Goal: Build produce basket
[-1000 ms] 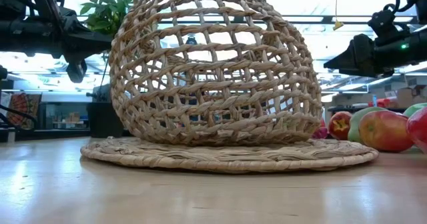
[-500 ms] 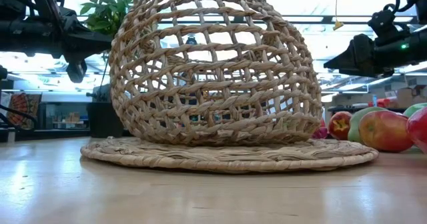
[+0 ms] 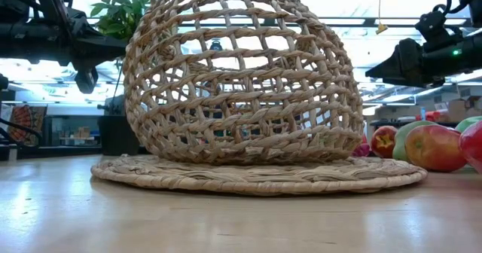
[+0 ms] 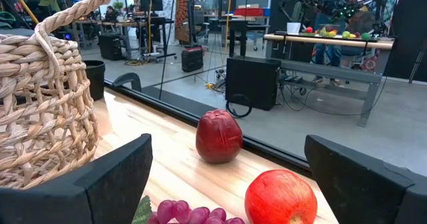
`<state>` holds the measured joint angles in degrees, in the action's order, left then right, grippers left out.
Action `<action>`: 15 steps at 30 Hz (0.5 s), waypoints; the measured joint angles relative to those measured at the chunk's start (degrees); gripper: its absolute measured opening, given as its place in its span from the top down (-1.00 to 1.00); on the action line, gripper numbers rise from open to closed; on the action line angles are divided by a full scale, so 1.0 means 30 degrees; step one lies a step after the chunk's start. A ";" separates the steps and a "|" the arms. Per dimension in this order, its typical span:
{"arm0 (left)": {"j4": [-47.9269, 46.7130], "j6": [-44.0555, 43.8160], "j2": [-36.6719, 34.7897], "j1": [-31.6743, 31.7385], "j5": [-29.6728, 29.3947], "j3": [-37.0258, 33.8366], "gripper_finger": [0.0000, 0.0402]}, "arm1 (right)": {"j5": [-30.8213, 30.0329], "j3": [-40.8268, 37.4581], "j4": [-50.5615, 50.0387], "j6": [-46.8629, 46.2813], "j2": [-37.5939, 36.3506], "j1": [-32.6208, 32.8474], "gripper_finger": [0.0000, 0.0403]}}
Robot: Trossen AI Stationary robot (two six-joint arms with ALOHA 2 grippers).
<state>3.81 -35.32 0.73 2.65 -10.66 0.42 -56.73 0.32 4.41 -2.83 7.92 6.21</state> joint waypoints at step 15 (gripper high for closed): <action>0.3645 -0.5638 0.0000 0.0002 -0.1579 -0.0004 0.86 | 0.0000 0.0007 0.0000 0.0000 -0.0001 0.0004 -0.97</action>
<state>14.74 -52.24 0.73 2.66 -15.40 0.40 -56.73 0.34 4.41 -2.83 7.91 6.22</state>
